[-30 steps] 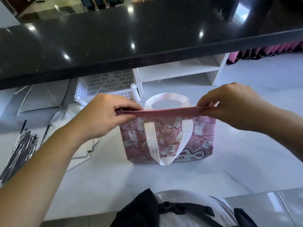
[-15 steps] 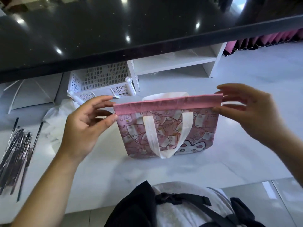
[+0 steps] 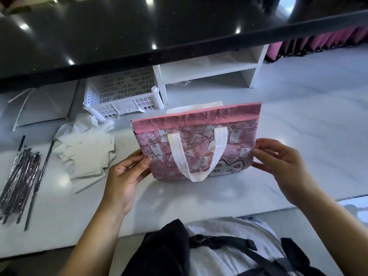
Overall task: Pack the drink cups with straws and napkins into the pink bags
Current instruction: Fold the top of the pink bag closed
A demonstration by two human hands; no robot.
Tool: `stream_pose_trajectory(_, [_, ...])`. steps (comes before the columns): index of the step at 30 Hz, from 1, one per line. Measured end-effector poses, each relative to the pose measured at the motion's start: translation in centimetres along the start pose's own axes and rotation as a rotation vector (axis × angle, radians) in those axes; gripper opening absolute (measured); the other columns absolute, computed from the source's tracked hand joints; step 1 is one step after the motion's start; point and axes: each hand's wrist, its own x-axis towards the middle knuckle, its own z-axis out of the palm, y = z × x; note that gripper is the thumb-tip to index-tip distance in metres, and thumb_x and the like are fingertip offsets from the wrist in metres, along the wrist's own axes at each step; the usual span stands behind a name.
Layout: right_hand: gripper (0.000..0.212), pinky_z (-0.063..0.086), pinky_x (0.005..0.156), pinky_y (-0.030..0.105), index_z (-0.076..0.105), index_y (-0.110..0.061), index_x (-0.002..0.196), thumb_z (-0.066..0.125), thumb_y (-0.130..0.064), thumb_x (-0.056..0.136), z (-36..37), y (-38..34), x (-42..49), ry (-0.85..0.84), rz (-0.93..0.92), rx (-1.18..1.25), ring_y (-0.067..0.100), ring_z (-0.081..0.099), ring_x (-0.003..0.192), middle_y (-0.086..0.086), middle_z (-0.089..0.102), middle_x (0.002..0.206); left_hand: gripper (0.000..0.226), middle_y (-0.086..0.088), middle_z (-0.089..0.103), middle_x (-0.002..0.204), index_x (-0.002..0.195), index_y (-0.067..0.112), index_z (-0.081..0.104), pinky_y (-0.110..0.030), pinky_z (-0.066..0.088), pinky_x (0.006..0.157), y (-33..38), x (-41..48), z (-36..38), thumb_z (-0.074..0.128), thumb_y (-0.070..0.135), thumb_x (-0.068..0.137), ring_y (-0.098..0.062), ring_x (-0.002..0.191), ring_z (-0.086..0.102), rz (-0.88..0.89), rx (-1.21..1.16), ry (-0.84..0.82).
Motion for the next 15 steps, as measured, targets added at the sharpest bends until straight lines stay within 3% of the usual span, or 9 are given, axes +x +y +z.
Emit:
stream_pose_trajectory(3, [0.050, 0.059, 0.088, 0.045, 0.077, -0.017, 0.077, 0.089, -0.057, 0.051, -0.1, 0.1, -0.1, 0.025, 0.006, 0.018, 0.015, 0.071, 0.088, -0.005, 0.062, 0.106, 0.059, -0.004, 0.076, 0.111, 0.085, 0.013, 0.082, -0.029, 0.059, 0.075, 0.1, -0.1, -0.3, 0.099, 0.047, 0.040, -0.019, 0.096, 0.074, -0.037, -0.035, -0.003])
stream_pose_trajectory(6, [0.054, 0.059, 0.089, 0.049, 0.077, -0.014, 0.079, 0.091, -0.057, 0.049, -0.2, 0.1, -1.0, 0.020, 0.023, 0.019, 0.021, 0.072, 0.090, 0.006, 0.065, 0.107, 0.058, -0.006, 0.077, 0.107, 0.085, 0.013, 0.082, -0.029, 0.059, 0.079, 0.1, -0.4, -0.4, 0.099, 0.047, 0.042, -0.020, 0.098, 0.073, -0.032, -0.027, -0.022])
stream_pose_trajectory(8, [0.071, 0.057, 0.091, 0.051, 0.077, -0.014, 0.087, 0.091, -0.065, 0.040, -0.5, 0.1, -1.9, 0.015, 0.044, 0.003, 0.027, 0.072, 0.096, 0.011, 0.071, 0.107, 0.059, -0.007, 0.077, 0.104, 0.089, 0.014, 0.082, -0.032, 0.059, 0.085, 0.3, -0.9, -0.5, 0.098, 0.049, 0.044, -0.020, 0.098, 0.073, -0.027, -0.005, -0.035])
stream_pose_trajectory(11, [0.078, 0.052, 0.098, 0.054, 0.075, -0.020, 0.102, 0.088, -0.068, 0.042, -0.8, -0.8, -2.9, -0.016, 0.036, -0.045, 0.030, 0.070, 0.103, 0.008, 0.076, 0.102, 0.066, -0.010, 0.074, 0.114, 0.107, 0.016, 0.076, -0.039, 0.054, 0.100, 1.1, -1.4, -0.9, 0.093, 0.052, 0.055, -0.023, 0.111, 0.069, 0.023, 0.070, -0.046])
stream_pose_trajectory(13, [0.066, 0.050, 0.101, 0.056, 0.074, -0.024, 0.108, 0.088, -0.057, 0.053, -0.9, -2.0, -2.7, 0.005, -0.018, -0.066, 0.027, 0.070, 0.105, 0.004, 0.076, 0.106, 0.069, -0.007, 0.073, 0.119, 0.115, 0.020, 0.072, -0.038, 0.052, 0.101, 2.3, -1.2, -1.0, 0.090, 0.053, 0.059, -0.023, 0.117, 0.065, 0.087, 0.090, -0.036])
stream_pose_trajectory(15, [0.050, 0.053, 0.099, 0.048, 0.072, -0.029, 0.112, 0.083, -0.037, 0.064, -0.7, -3.5, -1.9, 0.039, -0.107, -0.093, 0.021, 0.070, 0.106, 0.000, 0.073, 0.112, 0.063, -0.006, 0.071, 0.123, 0.124, 0.022, 0.066, -0.034, 0.051, 0.100, 3.7, -0.6, -1.1, 0.088, 0.043, 0.068, -0.022, 0.120, 0.063, 0.154, 0.098, -0.045])
